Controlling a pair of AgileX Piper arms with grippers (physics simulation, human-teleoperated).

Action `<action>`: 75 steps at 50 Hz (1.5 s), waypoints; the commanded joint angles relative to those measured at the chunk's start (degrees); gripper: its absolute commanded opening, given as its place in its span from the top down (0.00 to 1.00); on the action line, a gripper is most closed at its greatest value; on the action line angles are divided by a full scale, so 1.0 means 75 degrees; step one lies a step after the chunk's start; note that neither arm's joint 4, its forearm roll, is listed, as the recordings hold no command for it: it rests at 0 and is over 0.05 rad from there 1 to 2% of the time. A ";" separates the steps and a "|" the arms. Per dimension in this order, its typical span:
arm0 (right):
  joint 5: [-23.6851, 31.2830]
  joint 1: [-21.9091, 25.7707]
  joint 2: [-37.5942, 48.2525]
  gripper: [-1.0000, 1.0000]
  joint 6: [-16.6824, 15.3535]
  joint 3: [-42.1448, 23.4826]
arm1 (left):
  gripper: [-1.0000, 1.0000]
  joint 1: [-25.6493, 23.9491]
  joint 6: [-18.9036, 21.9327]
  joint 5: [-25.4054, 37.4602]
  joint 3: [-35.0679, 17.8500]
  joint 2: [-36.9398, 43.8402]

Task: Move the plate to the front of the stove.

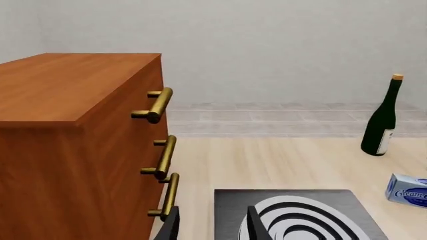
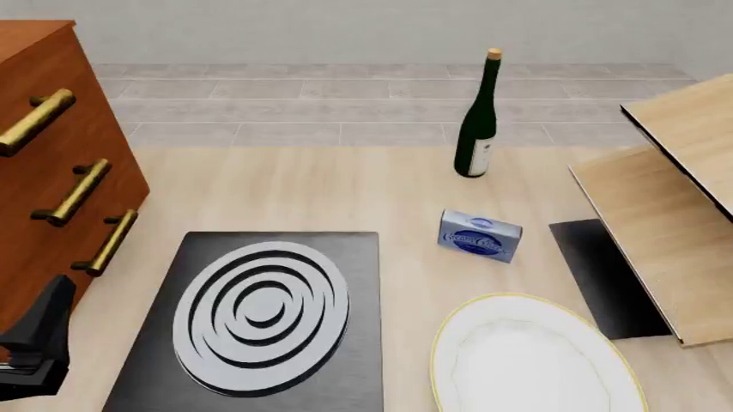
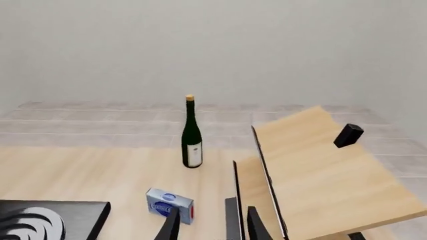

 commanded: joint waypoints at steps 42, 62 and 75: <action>0.5472 0.1736 0.2085 0.00 0.1708 -0.3136 | 0.00 -0.0004 0.0000 0.0000 0.0000 0.0001; 0.5131 0.1708 0.2772 0.00 0.1899 -0.2179 | 0.00 -0.0005 -0.0001 -0.0001 0.0000 -0.0001; 0.5015 0.1420 0.2860 0.00 0.2004 -0.1673 | 0.00 -0.0003 0.0000 0.0000 0.0000 0.0001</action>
